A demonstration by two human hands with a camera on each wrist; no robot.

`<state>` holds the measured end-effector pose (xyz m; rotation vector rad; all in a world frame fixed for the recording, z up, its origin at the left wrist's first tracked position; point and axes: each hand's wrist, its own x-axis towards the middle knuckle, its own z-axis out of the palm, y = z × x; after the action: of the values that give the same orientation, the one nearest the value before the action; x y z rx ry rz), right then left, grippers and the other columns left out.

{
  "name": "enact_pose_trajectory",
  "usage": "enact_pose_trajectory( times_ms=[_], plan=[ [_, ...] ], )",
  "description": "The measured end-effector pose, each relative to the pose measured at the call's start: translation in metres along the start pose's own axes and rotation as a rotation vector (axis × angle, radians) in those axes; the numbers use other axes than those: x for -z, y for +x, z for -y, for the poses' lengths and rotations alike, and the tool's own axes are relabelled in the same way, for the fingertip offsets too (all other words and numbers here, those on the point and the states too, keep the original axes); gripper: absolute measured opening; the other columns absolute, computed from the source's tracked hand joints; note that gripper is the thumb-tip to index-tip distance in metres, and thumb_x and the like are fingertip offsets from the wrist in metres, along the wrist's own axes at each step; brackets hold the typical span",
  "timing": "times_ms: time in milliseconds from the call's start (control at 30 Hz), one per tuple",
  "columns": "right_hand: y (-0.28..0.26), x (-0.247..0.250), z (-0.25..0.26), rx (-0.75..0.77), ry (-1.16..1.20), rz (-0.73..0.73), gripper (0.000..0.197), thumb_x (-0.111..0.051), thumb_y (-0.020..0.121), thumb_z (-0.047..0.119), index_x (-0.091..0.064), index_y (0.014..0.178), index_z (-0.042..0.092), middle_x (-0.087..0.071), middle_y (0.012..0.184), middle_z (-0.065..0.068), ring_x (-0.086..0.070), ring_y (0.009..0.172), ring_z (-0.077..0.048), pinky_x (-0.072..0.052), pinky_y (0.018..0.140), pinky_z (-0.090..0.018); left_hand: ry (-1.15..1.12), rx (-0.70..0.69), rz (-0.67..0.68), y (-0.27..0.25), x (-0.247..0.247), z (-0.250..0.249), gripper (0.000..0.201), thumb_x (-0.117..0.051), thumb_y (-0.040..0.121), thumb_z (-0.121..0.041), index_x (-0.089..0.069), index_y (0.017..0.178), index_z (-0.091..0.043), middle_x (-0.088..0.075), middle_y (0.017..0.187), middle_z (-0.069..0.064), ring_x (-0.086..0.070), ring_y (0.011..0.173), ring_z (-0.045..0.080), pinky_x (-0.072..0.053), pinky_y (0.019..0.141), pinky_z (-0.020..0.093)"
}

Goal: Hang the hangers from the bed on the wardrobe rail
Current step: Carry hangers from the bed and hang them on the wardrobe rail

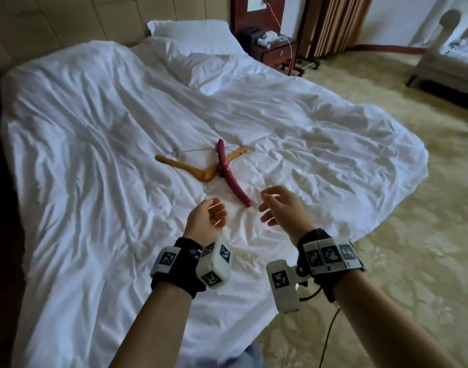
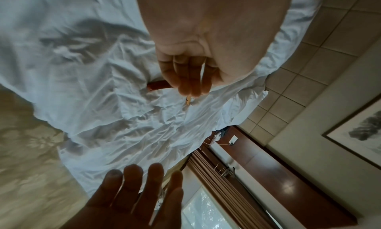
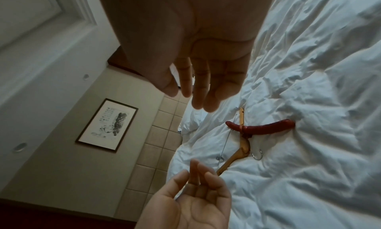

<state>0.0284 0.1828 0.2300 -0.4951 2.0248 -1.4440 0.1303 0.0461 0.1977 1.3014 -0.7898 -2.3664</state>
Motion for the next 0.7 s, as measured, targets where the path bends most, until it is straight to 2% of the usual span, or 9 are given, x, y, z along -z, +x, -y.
enact_pose_trajectory(
  times_ms=[267, 333, 433, 500, 567, 600, 700],
  plan=[
    [0.137, 0.006, 0.006, -0.137, -0.017, 0.017, 0.014, -0.050, 0.096, 0.015, -0.057, 0.106, 0.010, -0.064, 0.076, -0.007, -0.059, 0.058, -0.019, -0.046, 0.050, -0.023, -0.008, 0.051, -0.058, 0.099, -0.054, -0.029, 0.025, -0.040, 0.099, -0.011, -0.054, 0.078, -0.008, -0.055, 0.070, 0.006, -0.050, 0.066, 0.016, -0.040, 0.063, 0.025],
    [0.166, 0.001, 0.000, -0.165, -0.026, 0.040, 0.014, -0.051, 0.095, 0.015, -0.058, 0.105, 0.009, -0.064, 0.077, -0.007, -0.059, 0.058, -0.019, -0.047, 0.050, -0.024, 0.018, 0.051, -0.072, 0.118, -0.055, -0.034, 0.027, -0.038, 0.099, -0.011, -0.053, 0.076, -0.009, -0.057, 0.063, 0.004, -0.050, 0.065, 0.016, -0.039, 0.059, 0.025],
    [0.207, -0.007, -0.010, -0.203, -0.106, 0.095, 0.014, -0.050, 0.094, 0.014, -0.057, 0.104, 0.008, -0.062, 0.078, -0.007, -0.058, 0.061, -0.019, -0.048, 0.054, -0.026, 0.061, 0.027, -0.132, 0.152, -0.048, -0.043, 0.027, -0.035, 0.100, -0.011, -0.050, 0.078, -0.011, -0.058, 0.066, 0.003, -0.052, 0.065, 0.015, -0.040, 0.052, 0.023],
    [0.237, -0.017, -0.020, -0.207, -0.208, 0.122, 0.017, -0.052, 0.092, 0.016, -0.056, 0.107, 0.009, -0.064, 0.086, -0.009, -0.061, 0.070, -0.021, -0.053, 0.061, -0.031, 0.077, 0.013, -0.197, 0.174, -0.041, -0.048, 0.025, -0.036, 0.101, -0.014, -0.051, 0.081, -0.013, -0.060, 0.073, 0.001, -0.054, 0.069, 0.013, -0.043, 0.061, 0.025],
    [0.271, -0.025, -0.031, -0.205, -0.305, 0.137, 0.028, -0.056, 0.087, 0.022, -0.056, 0.113, 0.010, -0.065, 0.095, -0.009, -0.063, 0.087, -0.027, -0.054, 0.078, -0.038, 0.067, 0.004, -0.259, 0.197, -0.036, -0.051, 0.024, -0.038, 0.101, -0.018, -0.052, 0.083, -0.014, -0.058, 0.083, 0.002, -0.054, 0.073, 0.013, -0.043, 0.068, 0.025],
    [0.287, -0.029, -0.038, -0.207, -0.344, 0.160, 0.034, -0.057, 0.087, 0.024, -0.055, 0.117, 0.010, -0.063, 0.097, -0.006, -0.062, 0.091, -0.028, -0.052, 0.082, -0.036, 0.063, 0.001, -0.289, 0.208, -0.034, -0.053, 0.023, -0.038, 0.101, -0.018, -0.052, 0.083, -0.014, -0.057, 0.084, 0.002, -0.054, 0.073, 0.013, -0.043, 0.068, 0.024],
    [0.334, -0.043, -0.057, -0.234, -0.496, 0.287, 0.041, -0.056, 0.091, 0.026, -0.047, 0.129, 0.011, -0.060, 0.106, -0.003, -0.055, 0.097, -0.021, -0.037, 0.079, -0.025, 0.063, -0.010, -0.389, 0.237, -0.028, -0.060, 0.022, -0.038, 0.101, -0.013, -0.051, 0.083, -0.013, -0.059, 0.089, 0.007, -0.056, 0.073, 0.015, -0.044, 0.067, 0.025]
  ],
)
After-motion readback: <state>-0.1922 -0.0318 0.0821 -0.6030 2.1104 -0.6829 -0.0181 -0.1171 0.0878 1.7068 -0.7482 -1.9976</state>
